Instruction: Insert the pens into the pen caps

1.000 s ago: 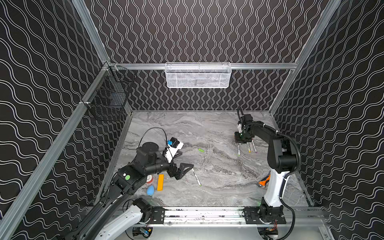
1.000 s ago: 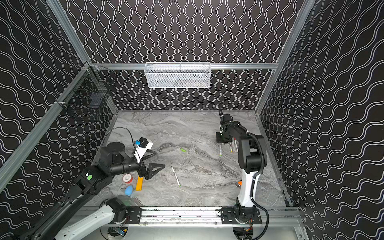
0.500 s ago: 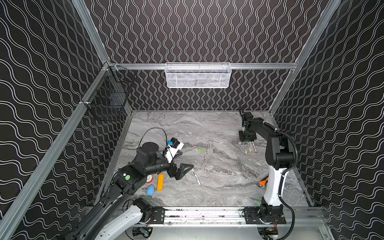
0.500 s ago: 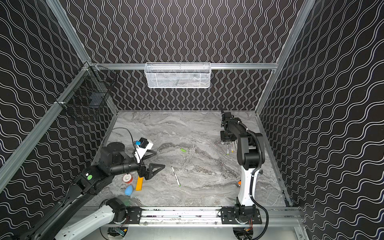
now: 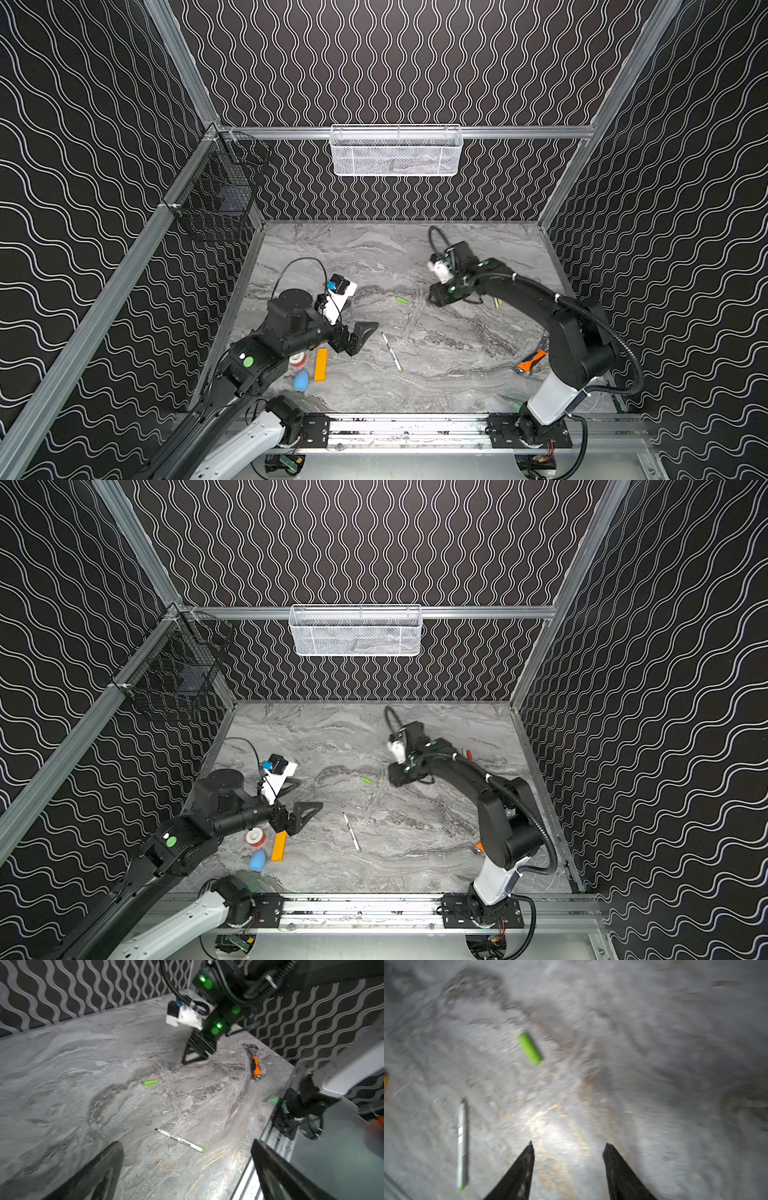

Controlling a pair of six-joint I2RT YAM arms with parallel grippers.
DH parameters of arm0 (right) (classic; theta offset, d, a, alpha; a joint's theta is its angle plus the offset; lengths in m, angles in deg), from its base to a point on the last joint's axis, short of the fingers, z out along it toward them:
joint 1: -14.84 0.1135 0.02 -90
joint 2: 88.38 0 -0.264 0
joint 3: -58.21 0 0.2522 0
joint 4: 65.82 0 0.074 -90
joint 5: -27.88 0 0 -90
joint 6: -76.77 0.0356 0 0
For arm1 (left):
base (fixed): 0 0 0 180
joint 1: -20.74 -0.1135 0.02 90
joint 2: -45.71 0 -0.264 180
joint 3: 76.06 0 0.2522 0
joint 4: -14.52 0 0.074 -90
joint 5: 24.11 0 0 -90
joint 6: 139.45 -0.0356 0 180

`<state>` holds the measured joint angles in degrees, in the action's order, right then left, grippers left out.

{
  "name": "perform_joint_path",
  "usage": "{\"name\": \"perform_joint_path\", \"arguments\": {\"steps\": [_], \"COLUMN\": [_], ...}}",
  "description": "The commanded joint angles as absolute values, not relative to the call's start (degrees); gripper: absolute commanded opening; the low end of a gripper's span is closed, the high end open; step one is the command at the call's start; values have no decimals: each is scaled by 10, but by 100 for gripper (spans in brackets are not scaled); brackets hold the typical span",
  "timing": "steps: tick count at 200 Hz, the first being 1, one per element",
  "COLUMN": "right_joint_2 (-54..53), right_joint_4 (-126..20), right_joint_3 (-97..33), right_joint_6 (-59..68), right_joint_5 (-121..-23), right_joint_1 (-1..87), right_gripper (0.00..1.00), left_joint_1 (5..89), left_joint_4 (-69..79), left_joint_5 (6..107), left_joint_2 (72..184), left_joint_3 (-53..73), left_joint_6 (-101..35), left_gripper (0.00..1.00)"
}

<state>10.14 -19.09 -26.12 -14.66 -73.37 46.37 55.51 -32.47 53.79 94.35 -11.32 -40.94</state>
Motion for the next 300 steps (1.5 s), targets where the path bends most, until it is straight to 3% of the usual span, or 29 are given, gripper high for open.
{"name": "perform_joint_path", "arguments": {"steps": [1, 58, 109, 196, 225, 300], "right_joint_2": [103, 173, 223, 272, 247, 53], "right_joint_4": [-238, -250, -240, -200, -249, -457], "right_joint_3": [-243, -270, -295, -333, -303, -198], "right_joint_6": [-98, -32, 6, 9, 19, 21], "right_joint_5": [-764, -717, -672, -626, -674, -888], "right_joint_1": [531, 669, 694, 713, 694, 575], "right_gripper": [57, 58, 54, 21, 14, 11], "left_joint_1": [554, 552, 553, 552, 552, 553], "left_joint_4": [-355, -361, -366, -368, -360, -186], "left_joint_5": [673, 751, 766, 738, 689, 407], "left_joint_2": [934, 887, 864, 857, 867, 934], "left_joint_3": [-111, -117, -117, -124, -128, -185], "left_joint_6": [-387, -368, -361, -339, -339, -288], "left_gripper": [99, 99, 99, 99, 98, 99]}}
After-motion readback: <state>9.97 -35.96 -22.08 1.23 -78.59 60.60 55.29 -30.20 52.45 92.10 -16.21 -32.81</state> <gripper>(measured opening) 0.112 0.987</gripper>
